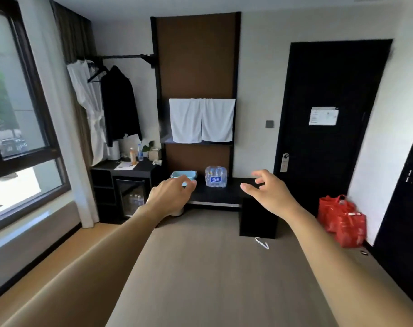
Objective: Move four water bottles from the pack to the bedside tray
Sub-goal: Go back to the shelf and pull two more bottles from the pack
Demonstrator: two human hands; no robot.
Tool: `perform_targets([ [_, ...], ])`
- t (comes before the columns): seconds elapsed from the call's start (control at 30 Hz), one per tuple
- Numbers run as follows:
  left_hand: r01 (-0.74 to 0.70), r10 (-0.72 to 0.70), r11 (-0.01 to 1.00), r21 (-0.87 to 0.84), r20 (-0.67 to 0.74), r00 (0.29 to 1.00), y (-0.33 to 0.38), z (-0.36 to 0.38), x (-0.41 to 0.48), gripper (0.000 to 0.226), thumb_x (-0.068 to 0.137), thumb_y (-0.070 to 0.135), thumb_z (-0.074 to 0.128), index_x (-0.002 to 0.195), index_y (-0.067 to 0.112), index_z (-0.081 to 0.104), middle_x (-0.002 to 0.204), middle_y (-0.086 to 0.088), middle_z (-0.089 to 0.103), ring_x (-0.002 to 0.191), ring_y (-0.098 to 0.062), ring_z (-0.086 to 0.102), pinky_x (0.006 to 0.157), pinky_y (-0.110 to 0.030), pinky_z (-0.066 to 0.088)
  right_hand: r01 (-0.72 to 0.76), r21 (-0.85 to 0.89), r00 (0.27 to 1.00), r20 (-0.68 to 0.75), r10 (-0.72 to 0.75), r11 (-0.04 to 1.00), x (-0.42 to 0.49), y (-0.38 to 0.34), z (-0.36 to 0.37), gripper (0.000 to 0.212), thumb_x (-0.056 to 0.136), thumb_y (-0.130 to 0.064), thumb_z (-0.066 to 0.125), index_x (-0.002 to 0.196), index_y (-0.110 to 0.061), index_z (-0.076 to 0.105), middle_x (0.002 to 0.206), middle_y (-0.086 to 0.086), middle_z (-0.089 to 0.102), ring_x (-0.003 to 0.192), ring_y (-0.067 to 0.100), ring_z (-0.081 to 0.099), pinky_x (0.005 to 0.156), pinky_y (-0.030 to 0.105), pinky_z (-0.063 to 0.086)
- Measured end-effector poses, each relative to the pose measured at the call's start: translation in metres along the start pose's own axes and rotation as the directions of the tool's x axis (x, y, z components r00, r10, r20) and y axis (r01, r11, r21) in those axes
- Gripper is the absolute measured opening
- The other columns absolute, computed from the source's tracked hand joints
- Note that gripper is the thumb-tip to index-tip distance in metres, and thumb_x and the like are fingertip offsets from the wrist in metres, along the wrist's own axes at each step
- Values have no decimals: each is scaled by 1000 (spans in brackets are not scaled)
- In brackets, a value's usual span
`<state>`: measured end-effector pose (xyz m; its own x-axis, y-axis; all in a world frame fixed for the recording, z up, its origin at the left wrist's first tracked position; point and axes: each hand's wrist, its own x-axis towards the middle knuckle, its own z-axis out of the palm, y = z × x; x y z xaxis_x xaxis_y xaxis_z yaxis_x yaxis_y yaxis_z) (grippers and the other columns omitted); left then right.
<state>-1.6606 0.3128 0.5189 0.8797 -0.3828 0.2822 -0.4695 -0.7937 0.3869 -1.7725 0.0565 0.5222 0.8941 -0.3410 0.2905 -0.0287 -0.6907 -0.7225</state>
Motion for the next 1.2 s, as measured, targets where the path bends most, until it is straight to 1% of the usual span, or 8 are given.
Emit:
perform_targets([
  [0.1, 9, -7, 998, -56, 42, 999, -11, 25, 101, 48, 98, 64, 33, 119, 34, 64, 116, -3, 73, 105, -32, 66, 91, -46, 52, -48, -35, 999, -13, 47, 998, 94, 15, 8, 60, 91, -53, 66, 139, -18, 56, 128, 7, 65, 105, 16, 57, 89, 29, 42],
  [0.23, 1, 7, 995, -98, 73, 997, -23, 49, 234, 34, 93, 57, 43, 103, 35, 66, 104, 4, 73, 90, -23, 67, 79, -38, 55, -96, -106, 995, 31, 99, 990, 219, 35, 18, 55, 93, -51, 64, 138, -19, 57, 126, 5, 66, 104, 17, 60, 87, 28, 43],
  [0.43, -29, 43, 990, -139, 95, 995, -49, 117, 410, 28, 93, 41, 52, 115, 28, 66, 115, 4, 71, 99, -26, 65, 77, -36, 48, -145, -165, 983, 85, 161, 975, 391, 95, 62, 46, 96, -51, 58, 128, -18, 64, 113, -3, 67, 105, 16, 64, 91, 30, 50],
  [0.63, 24, 5, 983, -183, 154, 988, -87, 212, 605, 31, 90, 42, 54, 118, 33, 63, 107, 8, 69, 91, -20, 63, 71, -33, 46, -130, -124, 986, 92, 142, 984, 591, 184, 122, 45, 98, -48, 58, 129, -16, 64, 121, 0, 68, 106, 16, 63, 89, 29, 48],
  [0.8, 115, -80, 980, -164, 210, 975, -104, 256, 779, 34, 95, 39, 57, 126, 28, 64, 115, 3, 68, 108, -27, 64, 92, -39, 54, -150, -92, 981, 111, 160, 984, 769, 240, 145, 47, 97, -45, 61, 133, -15, 59, 126, 5, 68, 101, 14, 60, 86, 28, 45],
  [0.97, 134, -96, 972, -195, 191, 977, -123, 292, 933, 31, 93, 34, 55, 121, 28, 65, 111, 4, 72, 105, -27, 66, 95, -41, 55, -173, -101, 975, 126, 185, 980, 927, 281, 173, 48, 96, -43, 62, 136, -16, 59, 126, 6, 66, 110, 20, 64, 93, 32, 50],
  [1.1, 166, -123, 965, -203, 212, 970, -156, 345, 1043, 29, 93, 36, 56, 120, 30, 65, 106, 8, 72, 108, -25, 66, 99, -42, 53, -166, -105, 976, 127, 178, 981, 1033, 326, 222, 42, 97, -43, 61, 131, -17, 61, 121, 4, 69, 100, 16, 62, 80, 26, 46],
  [1.2, 156, -108, 966, -207, 229, 967, -188, 396, 1134, 28, 90, 40, 55, 116, 34, 65, 105, 11, 71, 108, -23, 66, 100, -44, 52, -173, -98, 975, 127, 185, 980, 1114, 371, 269, 35, 97, -41, 61, 126, -20, 63, 115, -1, 70, 93, 10, 61, 68, 15, 41],
])
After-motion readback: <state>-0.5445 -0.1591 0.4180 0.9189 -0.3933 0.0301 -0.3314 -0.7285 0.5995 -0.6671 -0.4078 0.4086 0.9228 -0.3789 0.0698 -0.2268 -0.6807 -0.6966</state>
